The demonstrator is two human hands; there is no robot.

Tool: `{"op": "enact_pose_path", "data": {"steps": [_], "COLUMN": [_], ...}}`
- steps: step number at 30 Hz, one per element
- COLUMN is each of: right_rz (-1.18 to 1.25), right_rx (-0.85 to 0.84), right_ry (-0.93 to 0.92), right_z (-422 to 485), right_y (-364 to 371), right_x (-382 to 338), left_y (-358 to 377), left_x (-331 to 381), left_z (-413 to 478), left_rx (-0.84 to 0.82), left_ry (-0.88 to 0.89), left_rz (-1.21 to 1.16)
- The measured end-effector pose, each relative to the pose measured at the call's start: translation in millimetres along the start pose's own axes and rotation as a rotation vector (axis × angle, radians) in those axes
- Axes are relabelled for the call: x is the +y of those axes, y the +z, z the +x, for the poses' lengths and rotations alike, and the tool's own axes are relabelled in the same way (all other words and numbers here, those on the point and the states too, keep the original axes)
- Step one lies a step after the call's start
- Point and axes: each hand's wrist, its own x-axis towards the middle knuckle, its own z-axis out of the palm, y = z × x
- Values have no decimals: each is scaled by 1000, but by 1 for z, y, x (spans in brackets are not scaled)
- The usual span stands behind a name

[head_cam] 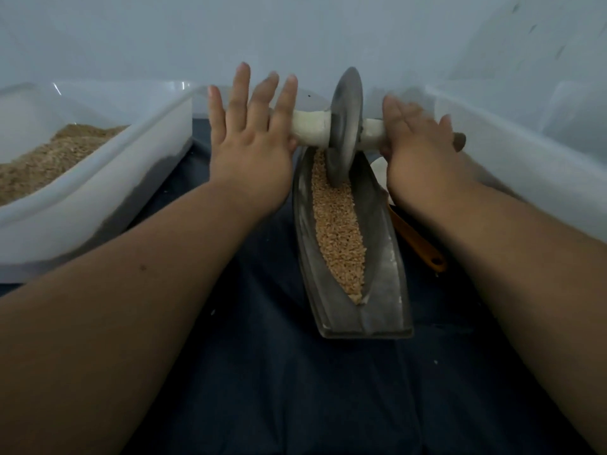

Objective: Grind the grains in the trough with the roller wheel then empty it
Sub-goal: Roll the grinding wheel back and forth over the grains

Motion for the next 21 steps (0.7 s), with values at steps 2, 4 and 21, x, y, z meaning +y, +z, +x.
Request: {"op": "enact_pose_path", "data": {"steps": [2, 4, 21], "right_rz": [-53, -98, 30], "right_rx": [-23, -62, -263], "right_ry": [-54, -122, -127], "right_z": [-2, -5, -20], "right_y": [-7, -25, -54], "right_x": [0, -3, 4], "left_y": [-5, -20, -61], "left_x": [-3, -9, -19], "left_z": [3, 7, 6], "left_rx": [-68, -192, -575], "left_ry": [2, 20, 3], "left_rz": [22, 70, -199]}}
